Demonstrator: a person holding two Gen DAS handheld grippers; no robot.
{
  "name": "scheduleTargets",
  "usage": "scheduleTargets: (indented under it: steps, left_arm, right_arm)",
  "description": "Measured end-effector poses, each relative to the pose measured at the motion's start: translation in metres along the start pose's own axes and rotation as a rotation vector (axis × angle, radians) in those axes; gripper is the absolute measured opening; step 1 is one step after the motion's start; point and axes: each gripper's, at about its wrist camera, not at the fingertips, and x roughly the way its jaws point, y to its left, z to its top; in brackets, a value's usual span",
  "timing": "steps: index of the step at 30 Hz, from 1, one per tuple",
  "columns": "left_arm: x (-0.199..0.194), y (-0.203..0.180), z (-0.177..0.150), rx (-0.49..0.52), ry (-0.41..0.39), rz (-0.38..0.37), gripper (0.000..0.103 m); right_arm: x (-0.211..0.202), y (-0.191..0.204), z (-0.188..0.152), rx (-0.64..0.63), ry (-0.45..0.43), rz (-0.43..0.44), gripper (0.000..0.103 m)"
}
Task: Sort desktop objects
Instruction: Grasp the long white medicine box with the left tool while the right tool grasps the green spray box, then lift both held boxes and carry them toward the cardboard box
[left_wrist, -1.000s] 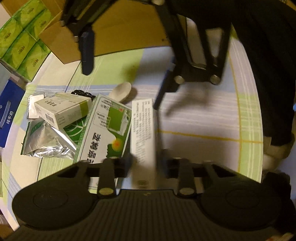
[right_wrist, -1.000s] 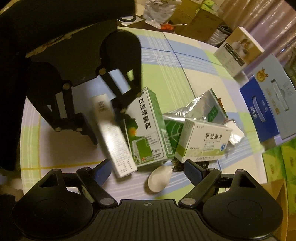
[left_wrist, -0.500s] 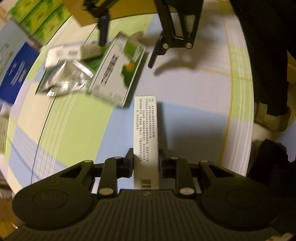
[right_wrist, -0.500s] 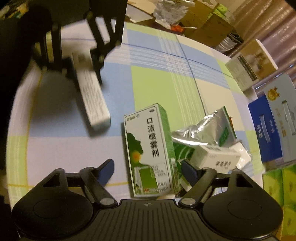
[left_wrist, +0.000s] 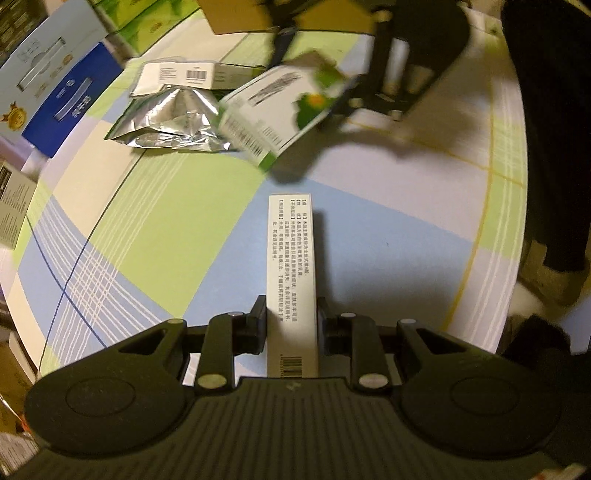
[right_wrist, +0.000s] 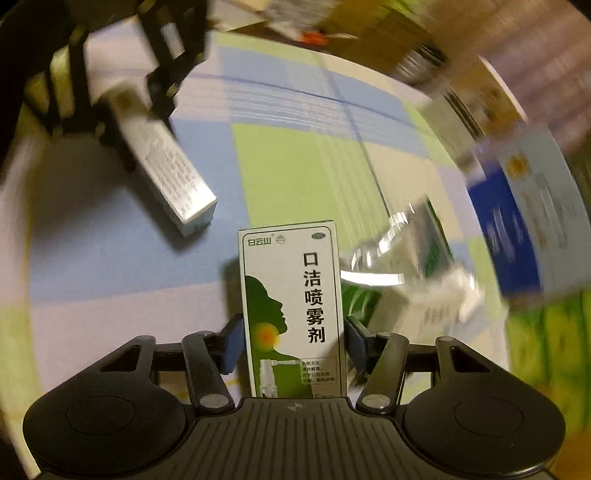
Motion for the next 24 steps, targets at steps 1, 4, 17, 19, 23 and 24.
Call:
scheduleTargets:
  steps: [1, 4, 17, 19, 23, 24]
  left_arm:
    - [-0.001, 0.001, 0.002, -0.022, -0.005, 0.002, 0.021]
    - [-0.002, 0.002, 0.013, -0.084, -0.012, 0.008, 0.021]
    - [0.011, -0.053, 0.059, -0.370, -0.040, -0.020, 0.022]
    - [0.013, -0.060, 0.059, -0.422, -0.056, 0.005, 0.024]
    - [0.013, -0.070, 0.066, -0.479, -0.065, 0.090, 0.025]
    - [0.013, -0.069, 0.068, -0.502, -0.074, 0.079, 0.026]
  right_arm:
    - [-0.005, -0.005, -0.004, 0.097, 0.014, 0.016, 0.054]
    - [-0.020, -0.021, -0.027, 0.454, 0.044, 0.092, 0.054]
    - [-0.066, 0.003, -0.128, 1.194, 0.047, 0.081, 0.054]
    - [-0.070, 0.011, -0.127, 1.171, 0.029, 0.056, 0.055]
    - [-0.074, 0.028, -0.125, 1.140, -0.010, 0.002, 0.055]
    - [-0.074, 0.031, -0.126, 1.142, -0.021, -0.010, 0.055]
